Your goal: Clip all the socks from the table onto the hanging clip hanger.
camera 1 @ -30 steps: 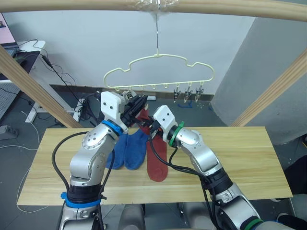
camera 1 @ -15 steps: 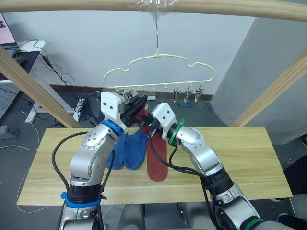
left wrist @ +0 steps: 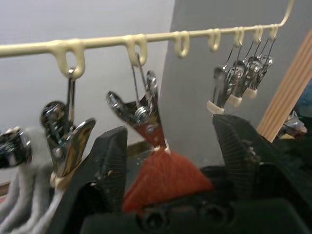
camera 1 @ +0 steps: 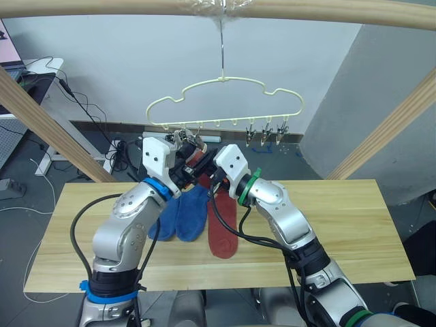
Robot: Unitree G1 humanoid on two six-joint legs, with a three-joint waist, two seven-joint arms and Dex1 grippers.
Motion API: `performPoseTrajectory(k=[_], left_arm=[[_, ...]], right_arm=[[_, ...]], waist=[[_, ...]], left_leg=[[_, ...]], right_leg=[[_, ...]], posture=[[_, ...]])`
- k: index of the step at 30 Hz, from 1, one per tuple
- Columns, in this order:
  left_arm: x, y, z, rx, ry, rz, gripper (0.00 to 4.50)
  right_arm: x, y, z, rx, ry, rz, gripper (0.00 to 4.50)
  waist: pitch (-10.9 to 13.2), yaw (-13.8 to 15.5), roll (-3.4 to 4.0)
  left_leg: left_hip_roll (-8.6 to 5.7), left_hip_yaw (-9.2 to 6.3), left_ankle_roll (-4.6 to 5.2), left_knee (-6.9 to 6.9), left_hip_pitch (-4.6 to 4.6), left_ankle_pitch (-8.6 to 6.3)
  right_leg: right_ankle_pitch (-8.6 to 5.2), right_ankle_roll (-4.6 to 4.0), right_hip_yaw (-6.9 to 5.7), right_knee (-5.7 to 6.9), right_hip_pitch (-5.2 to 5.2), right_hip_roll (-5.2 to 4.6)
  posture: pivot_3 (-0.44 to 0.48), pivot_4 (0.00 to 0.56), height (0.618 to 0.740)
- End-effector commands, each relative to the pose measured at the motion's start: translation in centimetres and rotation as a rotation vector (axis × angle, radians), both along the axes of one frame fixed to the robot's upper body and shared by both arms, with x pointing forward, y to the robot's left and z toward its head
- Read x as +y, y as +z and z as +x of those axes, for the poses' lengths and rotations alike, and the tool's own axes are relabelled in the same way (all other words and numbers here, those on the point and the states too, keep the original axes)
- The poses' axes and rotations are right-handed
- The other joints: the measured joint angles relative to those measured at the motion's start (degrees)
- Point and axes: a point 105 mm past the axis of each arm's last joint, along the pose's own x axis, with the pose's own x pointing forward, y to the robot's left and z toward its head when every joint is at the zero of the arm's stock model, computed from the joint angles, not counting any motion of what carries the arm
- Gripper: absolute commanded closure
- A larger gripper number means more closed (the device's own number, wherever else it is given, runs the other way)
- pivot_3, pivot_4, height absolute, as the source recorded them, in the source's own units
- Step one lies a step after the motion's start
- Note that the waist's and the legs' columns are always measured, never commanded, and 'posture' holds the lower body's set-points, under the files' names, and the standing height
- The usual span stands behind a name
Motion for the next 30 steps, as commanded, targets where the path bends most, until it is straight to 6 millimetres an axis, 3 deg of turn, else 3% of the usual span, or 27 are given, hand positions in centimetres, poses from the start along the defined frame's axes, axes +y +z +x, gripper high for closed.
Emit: performPoseTrajectory(k=[1,10,14,18,24,30], left_arm=[[0.5,1.4,-1.0,-0.051,-0.024,0.008,1.55],[1.2,1.2,-1.8,-0.044,-0.033,0.054,1.55],[1.2,1.0,-2.0,-0.047,-0.036,0.070,1.52],[1.5,0.8,-2.1,-0.047,-0.026,0.079,1.52],[1.4,0.7,-2.3,-0.061,-0.032,0.102,1.52],[1.0,-0.1,-3.3,-0.116,-0.105,0.214,1.52]], right_arm=[[0.4,1.8,-0.5,-0.060,0.025,0.045,4.50],[0.2,1.2,-0.2,-0.037,0.011,0.034,4.50],[-0.3,0.9,0.2,-0.031,-0.017,0.016,3.42],[-0.6,0.6,0.2,-0.033,-0.027,-0.010,1.99],[-1.8,-0.5,-0.3,-0.027,-0.036,-0.084,1.99],[-6.4,-1.8,-1.7,0.006,-0.128,-0.153,1.99]], waist=[[0.0,0.0,0.00],[0.0,0.0,0.00],[0.0,0.1,0.00],[0.0,0.1,0.01],[0.0,0.1,0.01],[0.0,0.2,0.02]], left_leg=[[0.00,0.00,0.00,0.00,0.00,0.00],[0.00,0.00,0.00,0.00,-0.02,0.00],[0.00,0.00,0.00,0.00,-0.02,0.00],[0.00,0.00,0.00,0.00,-0.02,0.00],[0.00,0.01,0.00,-0.01,-0.02,0.00],[-0.01,0.03,-0.01,-0.03,-0.05,0.00]], right_leg=[[0.00,0.00,0.01,0.00,0.00,0.00],[0.00,0.00,0.00,-0.01,0.00,0.00],[0.00,0.00,0.00,-0.02,-0.01,0.00],[0.00,0.00,0.00,-0.01,-0.02,0.00],[0.00,0.00,0.00,-0.02,-0.02,0.00],[-0.02,0.00,0.02,-0.07,-0.04,-0.02]], posture=[[-0.099,0.257,0.740],[-0.090,0.254,0.740],[-0.089,0.256,0.740],[-0.090,0.258,0.740],[-0.087,0.257,0.740],[-0.094,0.259,0.740]])
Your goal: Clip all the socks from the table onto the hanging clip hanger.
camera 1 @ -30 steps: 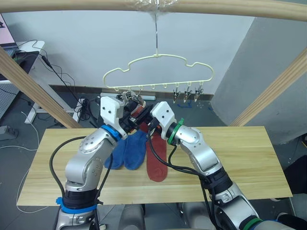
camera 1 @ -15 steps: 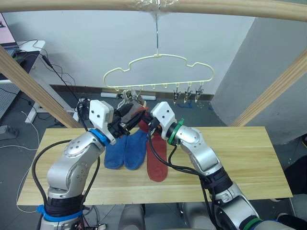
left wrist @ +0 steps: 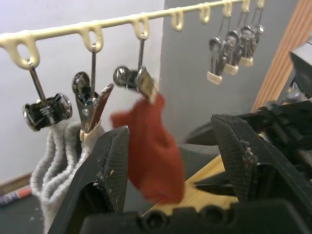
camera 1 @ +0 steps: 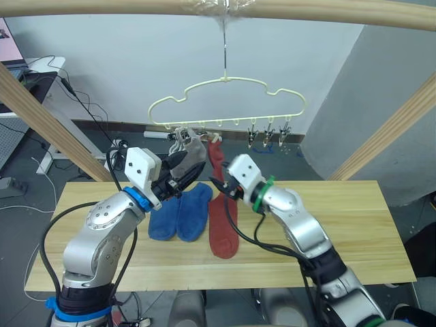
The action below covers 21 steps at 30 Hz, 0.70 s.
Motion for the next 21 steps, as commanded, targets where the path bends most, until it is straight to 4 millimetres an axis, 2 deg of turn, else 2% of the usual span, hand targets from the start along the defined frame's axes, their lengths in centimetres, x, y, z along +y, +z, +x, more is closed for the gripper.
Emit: performPoseTrajectory(k=[1,3,6,11,14,21], left_arm=[[-0.7,0.5,-1.2,-0.081,-0.068,0.067,1.52],[-0.8,0.4,-1.3,-0.091,-0.079,0.075,1.52],[-1.1,0.9,-1.2,-0.107,-0.094,0.066,1.52],[-1.9,1.8,-1.0,-0.144,-0.134,0.063,1.52],[-2.3,2.2,-0.8,-0.157,-0.139,0.051,1.52],[-2.6,2.4,-0.6,-0.172,-0.137,0.050,1.52]], right_arm=[[-1.9,1.9,-1.2,-0.055,-0.036,0.016,1.99],[-2.9,2.6,-1.4,-0.077,-0.069,0.033,1.99],[-4.3,5.3,-1.6,-0.139,-0.142,0.119,1.99],[-5.0,8.3,-1.4,-0.172,-0.188,0.220,1.99],[-4.9,8.9,-0.7,-0.163,-0.216,0.255,1.99],[-4.6,9.1,0.3,-0.118,-0.240,0.300,1.99]], waist=[[0.0,0.0,0.01],[0.0,0.0,0.03],[0.0,-0.3,0.03],[0.0,-0.3,0.03],[0.0,-0.3,0.03],[0.0,-0.2,0.03]], left_leg=[[0.00,0.01,0.00,0.00,0.00,0.00],[0.00,0.02,0.00,0.01,0.01,0.00],[0.03,0.02,-0.01,0.01,0.02,0.01],[0.03,0.02,-0.09,0.05,0.02,0.06],[0.03,0.03,-0.09,0.04,0.03,0.06],[0.03,0.03,-0.08,-0.01,-0.01,0.05]], right_leg=[[0.00,0.00,0.01,-0.01,0.00,0.00],[-0.14,0.22,0.01,0.00,-0.02,0.00],[-0.18,0.22,0.02,0.03,-0.04,0.04],[-0.19,0.22,0.06,0.05,-0.03,0.06],[-0.19,0.22,0.06,0.05,-0.03,0.06],[-0.04,-0.03,0.04,0.04,-0.05,0.05]], posture=[[-0.096,0.259,0.740],[-0.100,0.260,0.740],[-0.109,0.260,0.740],[-0.122,0.260,0.740],[-0.121,0.256,0.740],[-0.112,0.250,0.740]])
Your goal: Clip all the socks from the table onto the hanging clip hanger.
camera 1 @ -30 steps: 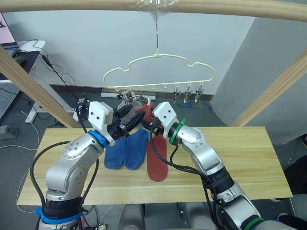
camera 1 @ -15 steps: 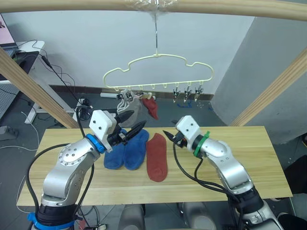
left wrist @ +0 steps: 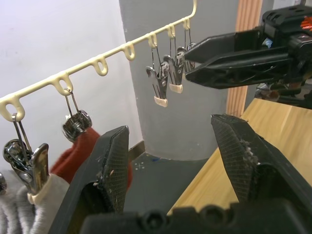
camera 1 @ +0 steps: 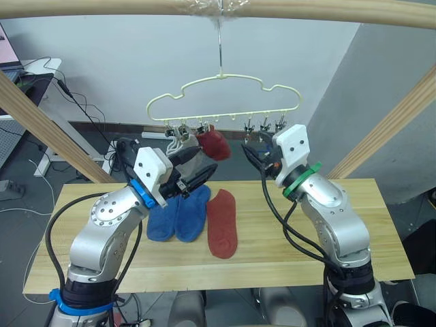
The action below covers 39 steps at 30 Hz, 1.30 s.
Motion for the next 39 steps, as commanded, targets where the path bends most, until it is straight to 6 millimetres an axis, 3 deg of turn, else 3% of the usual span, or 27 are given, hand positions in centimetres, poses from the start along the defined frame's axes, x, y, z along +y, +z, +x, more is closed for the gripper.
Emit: performPoseTrajectory(k=[1,23,39], left_arm=[[-0.4,0.8,-0.3,-0.049,-0.012,0.000,1.52],[-0.5,0.3,-0.3,-0.054,-0.018,0.028,1.52],[-0.5,-0.3,-0.5,-0.051,-0.015,0.046,1.52]], right_arm=[[-0.2,1.2,0.1,-0.028,-0.012,0.040,1.99],[1.8,1.7,3.6,-0.011,-0.030,0.074,1.99],[3.6,2.5,4.1,-0.037,0.022,0.101,1.99]], waist=[[0.0,0.0,0.00],[0.0,0.0,0.00],[0.0,0.0,0.00]], left_leg=[[0.00,0.00,0.00,0.00,0.00,0.00],[0.00,-0.01,0.00,0.01,0.00,0.00],[0.00,-0.02,0.00,0.03,0.01,0.00]], right_leg=[[0.00,-0.01,0.00,0.00,0.00,0.00],[0.02,-0.03,-0.03,0.07,-0.01,-0.01],[0.02,-0.04,-0.05,0.14,-0.02,-0.02]], posture=[[-0.112,0.250,0.740],[-0.090,0.229,0.740],[-0.083,0.219,0.740]])
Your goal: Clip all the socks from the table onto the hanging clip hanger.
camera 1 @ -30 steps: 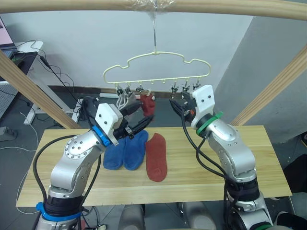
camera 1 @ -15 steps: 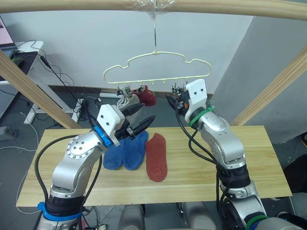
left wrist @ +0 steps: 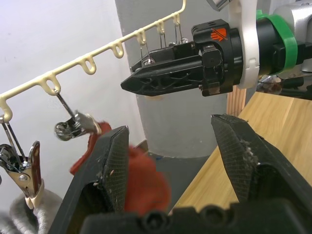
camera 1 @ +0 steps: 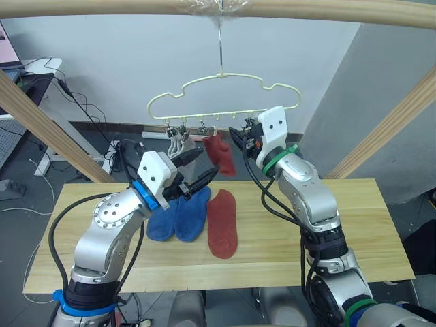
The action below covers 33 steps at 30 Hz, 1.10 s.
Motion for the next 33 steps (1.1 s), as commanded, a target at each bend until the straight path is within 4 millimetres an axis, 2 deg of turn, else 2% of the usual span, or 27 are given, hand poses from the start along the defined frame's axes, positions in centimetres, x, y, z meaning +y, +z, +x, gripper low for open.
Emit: performPoseTrajectory(k=[1,15,16,18,20,23,27,30,33], left_arm=[[-0.2,0.3,-0.3,-0.026,-0.013,0.003,1.52],[-0.3,0.0,-0.3,-0.022,-0.010,0.005,1.52],[-0.3,0.0,-0.3,-0.022,-0.009,0.005,1.52],[-0.3,-0.1,-0.3,-0.022,-0.007,0.006,1.52],[-0.4,-0.2,-0.3,-0.026,-0.004,0.007,1.52],[-0.4,-0.5,-0.3,-0.032,0.005,0.013,1.52],[-0.5,-1.4,-0.4,-0.016,0.024,0.022,1.52],[-0.8,-3.3,-0.6,0.058,0.025,0.047,1.52],[-1.9,-6.0,-1.0,0.148,0.010,0.075,0.96]], right_arm=[[0.8,1.7,-0.5,-0.064,0.030,0.030,1.99],[0.9,1.9,-0.4,-0.065,0.029,0.051,1.99],[0.9,1.9,-0.4,-0.063,0.028,0.053,2.36],[0.8,1.9,-0.3,-0.060,0.024,0.060,2.84],[0.7,1.9,-0.2,-0.056,0.022,0.065,3.58],[0.7,1.8,-0.2,-0.051,0.020,0.072,4.28],[0.6,1.8,-0.2,-0.047,0.021,0.081,4.41],[0.6,1.9,-0.2,-0.046,0.022,0.083,4.41],[0.6,1.8,-0.1,-0.044,0.022,0.084,4.41]], waist=[[0.0,0.0,0.00],[0.0,0.0,0.00],[0.0,0.0,0.00],[0.0,0.0,0.00],[0.0,0.0,0.00],[0.0,0.0,0.00],[0.0,0.0,0.00],[0.0,0.0,0.01],[0.0,0.0,0.01]], left_leg=[[0.00,0.00,0.00,0.00,0.00,0.00],[0.00,-0.01,0.00,0.03,0.01,0.00],[0.00,-0.01,0.00,0.03,0.01,0.00],[0.00,0.00,0.00,0.03,0.01,0.00],[0.00,0.00,0.00,0.03,0.01,0.00],[0.00,0.00,0.00,0.03,0.01,0.00],[0.00,0.00,0.00,0.02,0.01,0.00],[0.00,0.00,0.00,0.03,0.01,0.00],[0.00,0.00,0.00,0.03,0.02,0.00]], right_leg=[[0.00,0.00,0.00,0.01,0.00,0.00],[0.00,-0.01,-0.01,0.08,0.00,0.00],[0.00,-0.01,-0.01,0.08,0.00,0.00],[0.00,-0.01,-0.01,0.08,0.00,0.00],[0.00,-0.01,-0.01,0.08,0.00,0.00],[0.01,-0.01,0.00,0.09,0.00,0.00],[0.01,-0.01,-0.01,0.10,-0.01,0.00],[0.01,-0.01,0.00,0.12,-0.01,0.00],[0.01,-0.01,0.00,0.13,-0.01,0.00]], posture=[[-0.083,0.219,0.740],[-0.082,0.221,0.740],[-0.082,0.221,0.740],[-0.081,0.221,0.740],[-0.081,0.221,0.740],[-0.081,0.221,0.740],[-0.082,0.222,0.740],[-0.082,0.224,0.740],[-0.080,0.225,0.740]])
